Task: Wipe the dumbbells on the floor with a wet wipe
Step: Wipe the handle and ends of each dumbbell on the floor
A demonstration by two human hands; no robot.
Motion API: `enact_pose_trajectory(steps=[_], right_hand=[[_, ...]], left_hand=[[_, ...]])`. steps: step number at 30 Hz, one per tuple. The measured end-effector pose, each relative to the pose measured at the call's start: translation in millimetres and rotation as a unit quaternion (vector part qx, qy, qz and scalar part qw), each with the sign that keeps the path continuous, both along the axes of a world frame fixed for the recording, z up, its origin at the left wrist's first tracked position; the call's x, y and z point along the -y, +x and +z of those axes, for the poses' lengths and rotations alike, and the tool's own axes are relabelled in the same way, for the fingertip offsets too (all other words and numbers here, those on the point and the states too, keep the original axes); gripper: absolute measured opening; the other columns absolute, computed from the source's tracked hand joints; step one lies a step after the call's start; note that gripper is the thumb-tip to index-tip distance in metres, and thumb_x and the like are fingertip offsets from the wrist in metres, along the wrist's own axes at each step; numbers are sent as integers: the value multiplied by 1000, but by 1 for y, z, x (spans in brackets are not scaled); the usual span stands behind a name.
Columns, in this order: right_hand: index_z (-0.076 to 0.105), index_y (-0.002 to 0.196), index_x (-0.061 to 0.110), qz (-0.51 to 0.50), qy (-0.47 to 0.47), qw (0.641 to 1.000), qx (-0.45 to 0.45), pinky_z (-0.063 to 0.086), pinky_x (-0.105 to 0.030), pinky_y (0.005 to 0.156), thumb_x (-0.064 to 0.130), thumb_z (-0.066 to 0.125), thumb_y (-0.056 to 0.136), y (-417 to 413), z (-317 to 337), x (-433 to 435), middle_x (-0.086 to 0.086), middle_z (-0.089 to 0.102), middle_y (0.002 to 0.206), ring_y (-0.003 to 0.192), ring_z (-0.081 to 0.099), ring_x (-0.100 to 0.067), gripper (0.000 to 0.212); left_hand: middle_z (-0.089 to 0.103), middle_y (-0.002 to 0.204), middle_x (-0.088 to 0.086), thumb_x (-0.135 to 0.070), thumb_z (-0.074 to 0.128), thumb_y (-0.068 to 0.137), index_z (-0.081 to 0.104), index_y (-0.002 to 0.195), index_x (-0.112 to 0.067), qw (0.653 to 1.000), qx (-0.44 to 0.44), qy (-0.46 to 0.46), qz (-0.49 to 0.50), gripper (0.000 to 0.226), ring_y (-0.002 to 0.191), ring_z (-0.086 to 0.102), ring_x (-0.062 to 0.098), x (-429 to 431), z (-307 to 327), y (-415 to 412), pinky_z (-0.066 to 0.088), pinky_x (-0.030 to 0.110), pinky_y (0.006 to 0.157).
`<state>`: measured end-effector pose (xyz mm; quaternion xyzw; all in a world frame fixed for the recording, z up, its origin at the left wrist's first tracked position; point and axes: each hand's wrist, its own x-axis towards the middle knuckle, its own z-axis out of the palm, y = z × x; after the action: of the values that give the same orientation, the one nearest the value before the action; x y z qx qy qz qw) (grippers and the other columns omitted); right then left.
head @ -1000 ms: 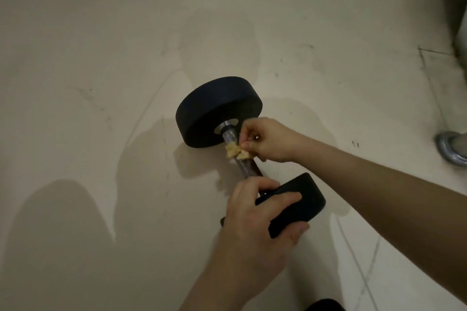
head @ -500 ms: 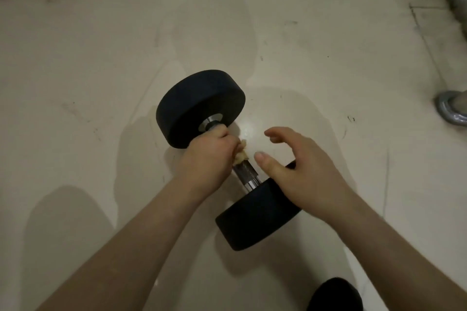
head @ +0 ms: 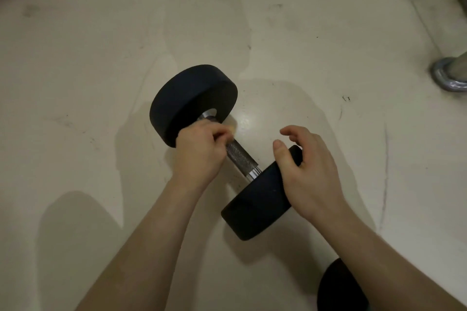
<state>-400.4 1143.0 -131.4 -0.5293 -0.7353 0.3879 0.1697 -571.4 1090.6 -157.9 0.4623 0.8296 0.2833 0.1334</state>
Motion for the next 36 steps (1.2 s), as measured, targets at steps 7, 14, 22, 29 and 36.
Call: enact_pose_trajectory(steps=[7, 14, 22, 29, 36], right_hand=[[56, 110, 32, -81, -86, 992, -52, 41, -19, 74, 40, 50, 91, 5, -7, -19, 1, 57, 111, 98, 54, -8, 22], [58, 97, 25, -121, -94, 988, -6, 40, -27, 65, 42, 45, 92, 12, -5, -34, 10, 61, 90, 86, 57, -9, 22], [40, 130, 21, 77, 63, 968, 229, 46, -36, 86, 68, 22, 87, 11, 28, -14, -1, 52, 114, 102, 51, -20, 66], [27, 142, 33, 54, 5, 991, 125, 40, -32, 94, 66, 39, 86, 20, 14, -36, 0, 46, 132, 116, 46, -18, 66], [42, 117, 39, -58, -153, 984, -67, 52, -35, 78, 64, 54, 79, 34, -2, -86, 0, 53, 108, 96, 59, -16, 47]], left_hand=[[71, 86, -1, -14, 70, 81, 76, 89, -16, 993, -50, 28, -105, 11, 77, 63, 11, -2, -7, -2, 52, 23, 74], [71, 79, -3, -11, 77, 76, 78, 86, -13, 980, 39, 22, -193, 10, 73, 57, 1, 0, -5, 28, 37, -1, 72], [72, 92, 0, -9, 71, 81, 76, 93, -12, 996, -12, 85, -20, 13, 83, 62, 7, -21, -18, 21, 48, 15, 84], [70, 91, -4, -10, 70, 82, 75, 93, -17, 993, 23, 106, 51, 13, 83, 63, 10, -33, -19, 6, 55, 32, 79], [67, 93, -6, -7, 72, 80, 70, 107, -18, 988, 89, 62, -114, 29, 82, 57, -1, -52, -10, 45, 48, 13, 83]])
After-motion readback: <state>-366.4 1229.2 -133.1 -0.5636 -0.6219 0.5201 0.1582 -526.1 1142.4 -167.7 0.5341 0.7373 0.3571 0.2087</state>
